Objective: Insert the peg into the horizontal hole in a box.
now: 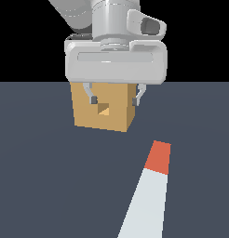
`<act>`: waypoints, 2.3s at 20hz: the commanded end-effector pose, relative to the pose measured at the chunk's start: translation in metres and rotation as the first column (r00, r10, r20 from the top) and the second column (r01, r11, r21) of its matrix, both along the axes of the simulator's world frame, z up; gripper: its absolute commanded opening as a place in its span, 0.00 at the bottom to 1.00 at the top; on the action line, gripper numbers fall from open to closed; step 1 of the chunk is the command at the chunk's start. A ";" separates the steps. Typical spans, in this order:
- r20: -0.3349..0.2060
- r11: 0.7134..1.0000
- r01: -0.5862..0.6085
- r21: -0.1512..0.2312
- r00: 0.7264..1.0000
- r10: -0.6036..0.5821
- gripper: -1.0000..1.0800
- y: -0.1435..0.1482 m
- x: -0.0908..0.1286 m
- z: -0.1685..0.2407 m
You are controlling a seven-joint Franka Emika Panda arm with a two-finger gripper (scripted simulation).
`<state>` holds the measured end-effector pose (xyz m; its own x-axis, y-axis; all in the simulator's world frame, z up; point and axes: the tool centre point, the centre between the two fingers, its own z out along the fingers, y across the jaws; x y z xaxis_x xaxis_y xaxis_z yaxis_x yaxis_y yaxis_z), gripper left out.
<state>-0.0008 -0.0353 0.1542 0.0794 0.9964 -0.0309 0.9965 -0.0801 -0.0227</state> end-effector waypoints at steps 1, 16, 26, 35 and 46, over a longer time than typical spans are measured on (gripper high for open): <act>0.000 1.000 0.000 0.000 1.000 0.000 0.96 0.000 0.000 0.000; 0.013 0.985 0.171 0.010 0.985 -0.171 0.96 -0.059 0.030 -0.038; 0.024 0.938 0.347 0.026 0.937 -0.348 0.96 -0.124 0.050 -0.078; 0.025 0.926 0.376 0.029 0.926 -0.377 0.96 -0.136 0.053 -0.084; 0.025 0.927 0.375 0.029 0.926 -0.376 0.96 -0.135 0.052 -0.109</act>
<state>0.0517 -0.1709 0.0534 0.4483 0.8939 0.0004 0.8939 -0.4483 0.0016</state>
